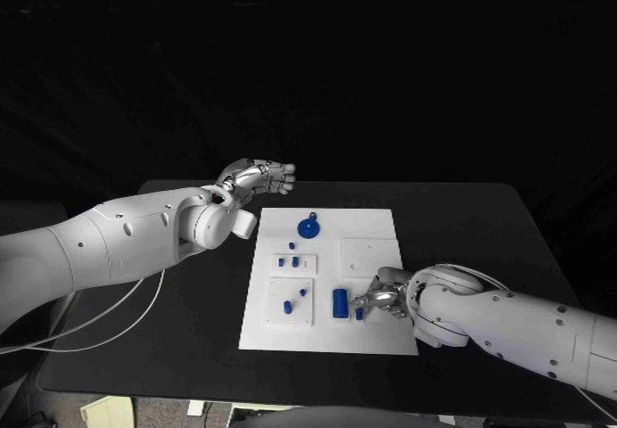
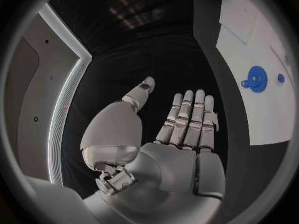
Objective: Assemble the parts on the task board
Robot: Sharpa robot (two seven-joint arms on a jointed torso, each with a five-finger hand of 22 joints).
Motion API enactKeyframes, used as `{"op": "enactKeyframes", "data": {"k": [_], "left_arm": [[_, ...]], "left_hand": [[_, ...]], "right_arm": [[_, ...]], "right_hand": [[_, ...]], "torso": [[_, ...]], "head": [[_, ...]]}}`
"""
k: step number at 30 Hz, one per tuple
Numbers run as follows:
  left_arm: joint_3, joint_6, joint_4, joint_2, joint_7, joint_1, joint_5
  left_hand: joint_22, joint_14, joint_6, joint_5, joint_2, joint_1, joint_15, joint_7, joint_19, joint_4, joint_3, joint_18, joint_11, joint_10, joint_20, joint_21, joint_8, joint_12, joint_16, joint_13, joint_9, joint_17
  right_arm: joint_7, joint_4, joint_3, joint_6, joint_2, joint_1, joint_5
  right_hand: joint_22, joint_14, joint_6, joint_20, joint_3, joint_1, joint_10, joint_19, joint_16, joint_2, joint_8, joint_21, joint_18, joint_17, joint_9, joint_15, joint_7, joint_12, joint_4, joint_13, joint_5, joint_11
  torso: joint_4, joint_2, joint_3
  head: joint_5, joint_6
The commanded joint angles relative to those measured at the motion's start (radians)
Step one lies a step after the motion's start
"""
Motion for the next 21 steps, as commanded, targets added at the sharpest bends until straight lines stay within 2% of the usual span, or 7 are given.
{"op": "enactKeyframes", "data": {"k": [1,4,9,16,21], "left_arm": [[0.001,0.010,0.002,0.001,0.007,0.001,0.003],[0.001,0.010,0.002,0.001,0.007,0.001,0.003],[0.001,0.010,0.003,-0.001,0.005,0.001,0.003],[0.001,0.011,0.004,-0.001,0.006,0.001,0.002],[0.001,0.011,0.003,-0.001,0.007,0.001,0.002]], "left_hand": [[0.001,0.005,-0.003,-0.006,-0.006,0.000,0.000,0.017,0.008,0.005,0.000,0.019,0.001,0.001,0.002,-0.004,0.004,0.003,-0.003,-0.001,-0.001,0.001],[0.001,0.005,-0.003,-0.006,-0.006,0.000,0.000,0.017,0.008,0.005,0.000,0.019,0.001,0.001,0.002,-0.005,0.004,0.003,-0.003,-0.001,-0.001,0.001],[0.002,0.005,-0.003,-0.006,-0.006,0.000,0.000,0.017,0.008,0.005,0.000,0.019,0.001,0.001,0.002,-0.005,0.004,0.003,-0.003,-0.001,-0.001,0.001],[0.002,0.005,-0.003,-0.006,-0.006,0.001,-0.001,0.017,0.008,0.005,0.000,0.019,0.001,0.001,0.002,-0.005,0.005,0.003,-0.003,-0.001,-0.001,0.001],[0.002,0.005,-0.003,-0.006,-0.006,0.001,-0.001,0.017,0.008,0.005,0.000,0.019,0.001,0.001,0.002,-0.005,0.005,0.003,-0.003,-0.001,-0.001,0.001]], "right_arm": [[0.025,0.009,0.000,-0.004,-0.006,-0.001,-0.024],[0.039,0.017,0.000,0.002,-0.019,-0.001,-0.038],[0.057,0.035,0.000,0.021,-0.038,-0.001,-0.047],[0.059,0.042,0.000,0.040,-0.044,-0.006,-0.072],[0.055,0.035,0.000,0.038,-0.042,-0.008,-0.082]], "right_hand": [[0.004,-0.004,-0.001,-0.007,-0.003,0.001,-0.005,-0.002,-0.005,-0.010,-0.006,-0.005,0.046,0.001,0.001,-0.008,0.002,-0.002,0.007,-0.001,-0.005,-0.001],[0.004,-0.004,-0.002,-0.009,-0.004,0.006,-0.005,-0.003,-0.005,-0.010,-0.006,-0.005,0.046,0.001,0.002,-0.009,0.001,-0.002,0.006,-0.001,-0.005,-0.001],[0.007,-0.005,-0.005,-0.017,-0.002,0.094,-0.007,-0.003,-0.004,-0.003,-0.004,-0.002,0.046,0.003,0.008,-0.009,0.001,0.000,-0.050,0.000,-0.004,-0.001],[0.008,-0.005,-0.006,-0.015,-0.030,0.163,-0.005,-0.006,-0.006,0.011,-0.003,-0.003,0.046,0.003,0.013,-0.007,0.003,0.001,-0.108,0.000,-0.005,0.000],[0.007,-0.005,-0.005,-0.013,-0.035,0.178,-0.004,-0.007,-0.006,0.019,-0.002,-0.004,0.046,0.003,0.014,-0.007,0.002,0.001,-0.118,0.000,-0.005,0.000]], "torso": [[0.0003,0.000,0.0000],[0.0006,0.000,0.0000],[-0.0004,0.000,0.0002],[-0.0006,0.000,0.0007],[-0.0004,0.000,0.0007]], "head": [[0.000,0.000],[-0.001,0.000],[0.000,0.001],[0.000,0.001],[-0.001,0.001]]}}
